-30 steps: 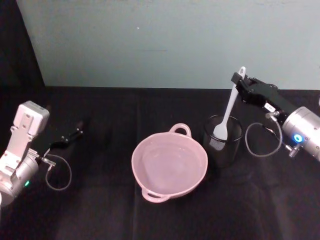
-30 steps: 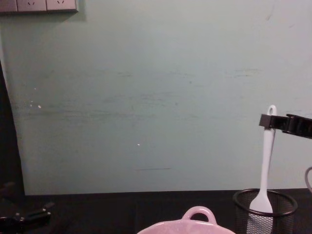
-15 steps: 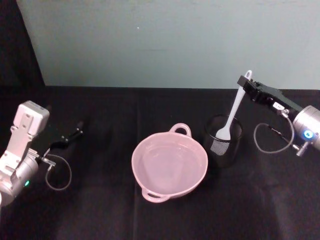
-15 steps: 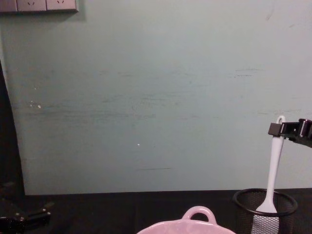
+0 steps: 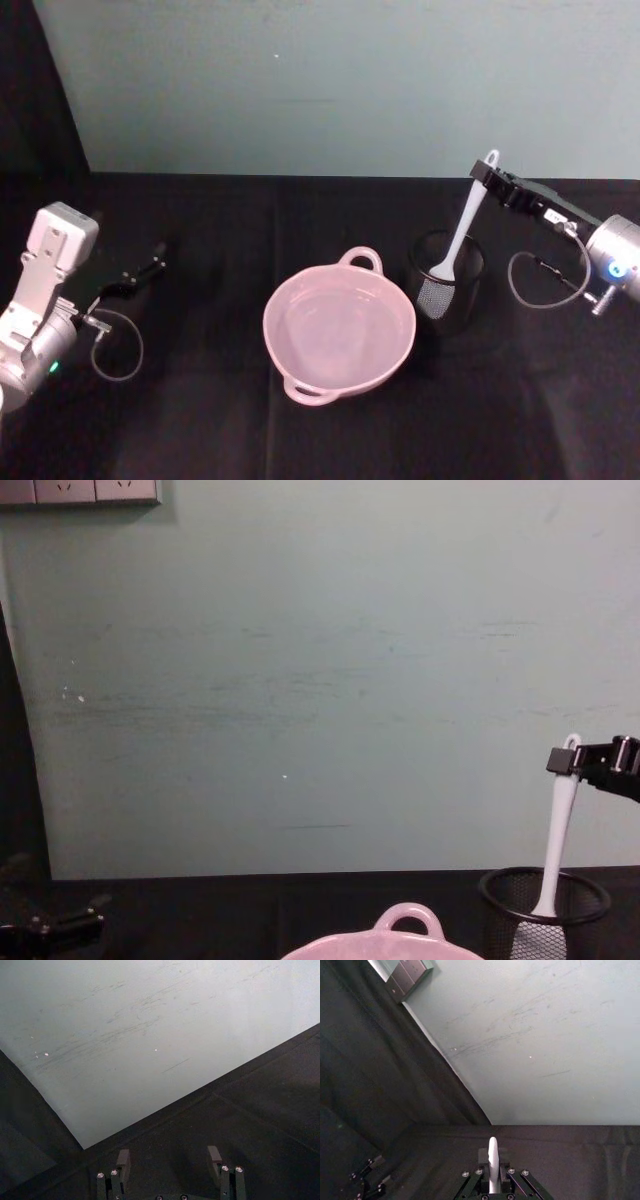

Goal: Use the one hand to pick up the spoon and stir the clear water in the bowl.

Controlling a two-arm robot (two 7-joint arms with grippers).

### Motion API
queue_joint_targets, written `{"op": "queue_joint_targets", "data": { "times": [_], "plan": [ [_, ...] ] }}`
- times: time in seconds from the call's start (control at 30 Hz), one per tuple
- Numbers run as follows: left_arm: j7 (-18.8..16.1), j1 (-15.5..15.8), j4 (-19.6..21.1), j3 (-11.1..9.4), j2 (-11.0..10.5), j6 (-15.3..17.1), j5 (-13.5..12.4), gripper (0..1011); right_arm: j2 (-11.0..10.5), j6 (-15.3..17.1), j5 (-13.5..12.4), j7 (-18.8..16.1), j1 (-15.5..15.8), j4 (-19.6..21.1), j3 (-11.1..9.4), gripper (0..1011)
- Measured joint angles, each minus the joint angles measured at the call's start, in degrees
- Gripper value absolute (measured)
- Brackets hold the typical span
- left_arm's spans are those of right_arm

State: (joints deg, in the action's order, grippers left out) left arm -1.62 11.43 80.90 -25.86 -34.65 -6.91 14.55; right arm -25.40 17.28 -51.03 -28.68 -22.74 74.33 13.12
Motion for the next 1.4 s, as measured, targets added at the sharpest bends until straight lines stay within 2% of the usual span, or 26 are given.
{"op": "queue_joint_targets", "data": {
  "times": [0.8, 1.1, 1.4],
  "plan": [
    [0.0, 0.0, 0.0, 0.0, 0.0, 0.0, 0.0, 1005, -0.95, -1.48, -3.69, -0.89, -1.46, -5.47, 2.54, 133],
    [0.0, 0.0, 0.0, 0.0, 0.0, 0.0, 0.0, 1005, -1.8, -1.75, -5.09, -0.64, -1.38, -5.49, 3.15, 413],
    [0.0, 0.0, 0.0, 0.0, 0.0, 0.0, 0.0, 1005, -3.73, -2.69, -6.75, 1.93, 1.99, -1.65, 2.47, 702]
  ]
}}
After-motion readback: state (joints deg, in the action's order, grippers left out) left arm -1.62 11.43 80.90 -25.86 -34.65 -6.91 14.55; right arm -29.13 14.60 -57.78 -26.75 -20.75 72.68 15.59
